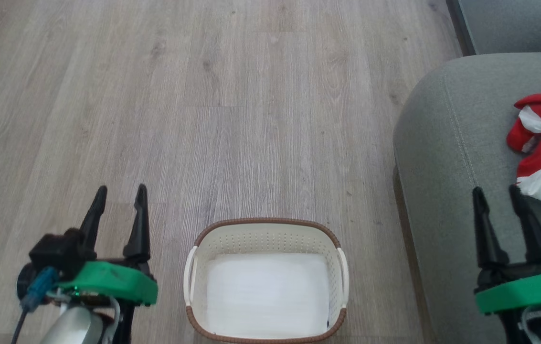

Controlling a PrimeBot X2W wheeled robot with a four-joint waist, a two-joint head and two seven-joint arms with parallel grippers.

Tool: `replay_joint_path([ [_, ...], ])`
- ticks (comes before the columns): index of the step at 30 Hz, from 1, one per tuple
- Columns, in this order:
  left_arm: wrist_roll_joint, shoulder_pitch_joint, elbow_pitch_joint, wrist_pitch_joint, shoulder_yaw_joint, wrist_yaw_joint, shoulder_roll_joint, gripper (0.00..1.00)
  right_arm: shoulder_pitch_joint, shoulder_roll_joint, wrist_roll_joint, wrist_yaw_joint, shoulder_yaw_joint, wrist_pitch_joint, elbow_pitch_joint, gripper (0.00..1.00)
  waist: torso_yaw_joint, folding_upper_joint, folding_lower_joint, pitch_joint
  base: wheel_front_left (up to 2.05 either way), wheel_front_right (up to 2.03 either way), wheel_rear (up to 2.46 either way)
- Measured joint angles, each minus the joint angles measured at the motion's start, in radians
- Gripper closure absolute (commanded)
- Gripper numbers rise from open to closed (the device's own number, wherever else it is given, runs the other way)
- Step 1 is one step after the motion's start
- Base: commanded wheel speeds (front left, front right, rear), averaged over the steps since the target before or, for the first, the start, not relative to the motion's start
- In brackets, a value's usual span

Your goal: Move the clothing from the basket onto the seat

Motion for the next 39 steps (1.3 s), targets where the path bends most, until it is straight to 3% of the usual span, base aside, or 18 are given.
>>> replay_joint_path([
  [11, 0.186, 0.061, 0.031, 0.0, 0.123, -0.106, -0.087, 0.0, -0.001, 0.006, -0.007, 0.0, 0.041, -0.021, 0.046, 0.0, -0.003, 0.0, 0.0, 0.003, 0.0, 0.0, 0.0],
  [17, 0.232, 0.079, 0.051, 0.0, 0.171, -0.155, -0.128, 0.0, -0.002, 0.004, -0.005, 0.0, 0.047, -0.025, 0.062, 0.0, -0.004, 0.0, 0.0, -0.005, 0.0, 0.0, 0.0],
  [25, 0.277, 0.079, 0.071, 0.0, 0.221, -0.205, -0.17, 0.0, -0.009, 0.003, -0.004, 0.0, 0.05, -0.026, 0.067, 0.0, -0.004, 0.0, 0.0, -0.001, 0.0, 0.0, 0.0],
  [39, 0.327, 0.079, 0.094, 0.0, 0.278, -0.252, -0.212, 0.0, -0.009, 0.003, 0.003, 0.0, 0.058, -0.026, 0.074, 0.0, -0.005, 0.0, 0.0, -0.008, 0.0, 0.0, 0.0],
])
